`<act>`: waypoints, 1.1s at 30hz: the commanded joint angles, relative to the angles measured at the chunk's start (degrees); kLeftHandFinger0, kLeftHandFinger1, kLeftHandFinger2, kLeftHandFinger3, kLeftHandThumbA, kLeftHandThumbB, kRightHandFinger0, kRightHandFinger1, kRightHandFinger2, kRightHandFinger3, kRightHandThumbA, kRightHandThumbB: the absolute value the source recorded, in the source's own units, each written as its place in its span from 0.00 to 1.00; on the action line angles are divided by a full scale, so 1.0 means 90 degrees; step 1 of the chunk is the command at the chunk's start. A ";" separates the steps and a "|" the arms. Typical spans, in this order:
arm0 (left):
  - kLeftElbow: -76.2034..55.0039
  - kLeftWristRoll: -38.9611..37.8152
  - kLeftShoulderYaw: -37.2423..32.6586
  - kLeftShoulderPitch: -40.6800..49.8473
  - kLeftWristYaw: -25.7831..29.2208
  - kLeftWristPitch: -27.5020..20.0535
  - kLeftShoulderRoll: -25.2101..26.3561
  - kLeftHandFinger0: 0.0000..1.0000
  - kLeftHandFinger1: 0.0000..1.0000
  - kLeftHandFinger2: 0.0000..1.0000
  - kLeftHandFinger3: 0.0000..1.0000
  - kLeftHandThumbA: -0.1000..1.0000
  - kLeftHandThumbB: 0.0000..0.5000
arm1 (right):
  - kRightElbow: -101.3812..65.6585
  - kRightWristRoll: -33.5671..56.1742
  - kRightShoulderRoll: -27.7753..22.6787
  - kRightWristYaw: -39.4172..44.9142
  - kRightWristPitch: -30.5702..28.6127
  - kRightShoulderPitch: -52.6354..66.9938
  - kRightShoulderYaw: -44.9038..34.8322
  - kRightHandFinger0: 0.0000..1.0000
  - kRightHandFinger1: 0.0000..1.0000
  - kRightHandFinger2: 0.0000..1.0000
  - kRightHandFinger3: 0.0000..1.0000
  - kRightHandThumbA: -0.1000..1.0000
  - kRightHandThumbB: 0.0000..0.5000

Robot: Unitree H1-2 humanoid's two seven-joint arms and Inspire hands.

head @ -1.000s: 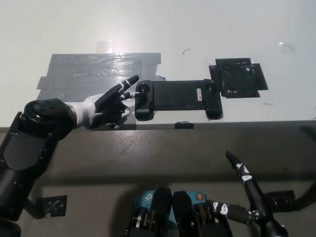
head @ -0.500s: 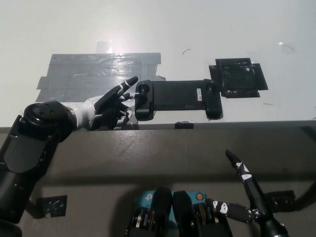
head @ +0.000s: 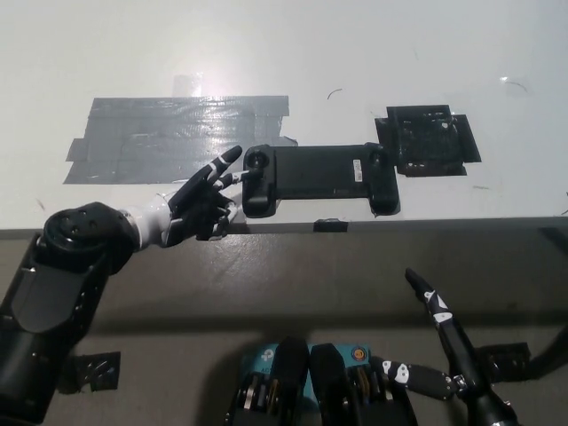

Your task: A controller is being placed at the center of the desk near the left hand and the robot uses its left hand's index finger to press a button at the left area of the controller

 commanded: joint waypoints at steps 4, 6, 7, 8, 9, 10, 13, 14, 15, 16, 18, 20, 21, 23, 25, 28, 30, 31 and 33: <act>0.0281 0.0134 -0.0256 0.0543 -0.0200 -0.0002 -0.0051 0.00 0.00 0.05 1.00 1.00 0.89 | -0.0178 0.0055 0.0009 0.0055 -0.0127 -0.0140 -0.0011 1.00 1.00 1.00 1.00 1.00 0.49; 0.0331 0.0133 -0.0272 0.0574 -0.0209 -0.0110 -0.0043 0.00 0.00 0.06 1.00 1.00 0.89 | -0.0174 0.0051 0.0012 0.0055 -0.0120 -0.0139 -0.0009 1.00 1.00 1.00 1.00 1.00 0.49; 0.0367 0.0120 -0.0267 0.0586 -0.0212 -0.0145 -0.0046 0.00 0.00 0.06 1.00 1.00 0.89 | -0.0169 0.0043 0.0006 0.0057 -0.0131 -0.0137 -0.0005 1.00 1.00 1.00 1.00 1.00 0.49; 0.0415 0.0110 -0.0257 0.0605 -0.0200 -0.0181 -0.0045 0.00 0.00 0.07 1.00 1.00 0.91 | -0.0176 0.0041 0.0004 0.0063 -0.0122 -0.0136 -0.0001 1.00 1.00 1.00 1.00 1.00 0.48; 0.0490 0.0084 -0.0233 0.0619 -0.0198 -0.0238 -0.0053 0.00 0.00 0.07 1.00 1.00 0.93 | -0.0176 0.0057 0.0002 0.0079 -0.0108 -0.0144 0.0001 1.00 1.00 1.00 1.00 1.00 0.48; 0.0518 0.0069 -0.0219 0.0638 -0.0186 -0.0266 -0.0059 0.00 0.00 0.07 1.00 1.00 0.93 | -0.0189 0.0055 0.0000 0.0087 -0.0095 -0.0141 0.0005 1.00 1.00 1.00 1.00 1.00 0.48; 0.0616 0.0017 -0.0185 0.0717 -0.0140 -0.0383 -0.0082 0.00 0.00 0.05 1.00 1.00 0.94 | -0.0157 0.0063 0.0004 0.0091 -0.0143 -0.0140 0.0013 1.00 1.00 1.00 1.00 1.00 0.48; 0.0644 0.0005 -0.0185 0.0725 -0.0131 -0.0402 -0.0091 0.00 0.00 0.05 1.00 1.00 0.93 | -0.0149 0.0076 0.0002 0.0096 -0.0152 -0.0140 0.0011 1.00 1.00 1.00 1.00 1.00 0.48; 0.0660 0.0012 -0.0197 0.0740 -0.0112 -0.0430 -0.0097 0.00 0.00 0.04 1.00 1.00 0.93 | -0.0155 0.0082 0.0001 0.0097 -0.0151 -0.0136 0.0009 1.00 1.00 1.00 1.00 1.00 0.48; 0.0659 0.0019 -0.0214 0.0747 -0.0093 -0.0404 -0.0104 0.00 0.00 0.04 1.00 1.00 0.94 | -0.0147 0.0081 -0.0004 0.0093 -0.0161 -0.0140 0.0003 1.00 1.00 1.00 1.00 1.00 0.48; 0.0612 -0.0024 -0.0213 0.0751 -0.0089 -0.0354 -0.0095 0.00 0.00 0.05 1.00 1.00 0.95 | -0.0147 0.0086 -0.0006 0.0087 -0.0143 -0.0150 -0.0010 1.00 1.00 1.00 1.00 1.00 0.49; 0.0551 -0.0153 -0.0165 0.0692 -0.0159 -0.0175 -0.0057 0.00 0.00 0.05 1.00 1.00 0.98 | -0.0200 0.0059 0.0000 0.0079 -0.0082 -0.0143 -0.0009 1.00 1.00 1.00 1.00 1.00 0.50; 0.0494 -0.0132 -0.0188 0.0679 -0.0154 -0.0195 -0.0024 0.00 0.00 0.04 1.00 1.00 0.98 | -0.0208 0.0057 0.0001 0.0079 -0.0077 -0.0140 -0.0009 1.00 1.00 1.00 1.00 1.00 0.50; 0.0256 -0.0178 -0.0144 0.0647 -0.0175 -0.0211 0.0085 0.00 0.00 0.02 1.00 1.00 0.99 | -0.0159 0.0031 0.0002 0.0055 -0.0114 -0.0148 -0.0010 1.00 1.00 1.00 1.00 1.00 0.51; -0.0168 -0.0373 -0.0017 0.0587 -0.0251 -0.0026 0.0200 0.00 0.00 0.00 1.00 1.00 0.92 | -0.0157 0.0059 -0.0006 0.0074 -0.0099 -0.0144 -0.0014 1.00 1.00 1.00 1.00 1.00 0.50; -0.0806 -0.0620 0.0153 0.0521 -0.0286 0.0368 0.0336 0.00 0.00 0.00 1.00 1.00 0.89 | -0.0141 0.0039 -0.0019 0.0071 -0.0127 -0.0137 -0.0008 1.00 1.00 1.00 1.00 1.00 0.50; -0.1356 -0.0771 0.0283 0.0470 -0.0266 0.0674 0.0454 0.00 0.00 0.00 1.00 1.00 0.90 | -0.0150 0.0014 -0.0021 0.0068 -0.0115 -0.0133 0.0000 1.00 1.00 1.00 1.00 1.00 0.50; -0.1712 -0.0922 0.0354 0.0440 -0.0269 0.0802 0.0520 0.00 0.00 0.00 1.00 1.00 0.89 | -0.0161 0.0054 -0.0022 0.0097 -0.0098 -0.0127 0.0002 1.00 1.00 1.00 1.00 1.00 0.49; -0.2193 -0.1278 0.0404 0.0385 -0.0293 0.0833 0.0668 0.00 0.00 0.02 1.00 1.00 0.89 | -0.0123 0.0061 -0.0029 0.0104 -0.0155 -0.0139 0.0009 1.00 1.00 1.00 1.00 1.00 0.48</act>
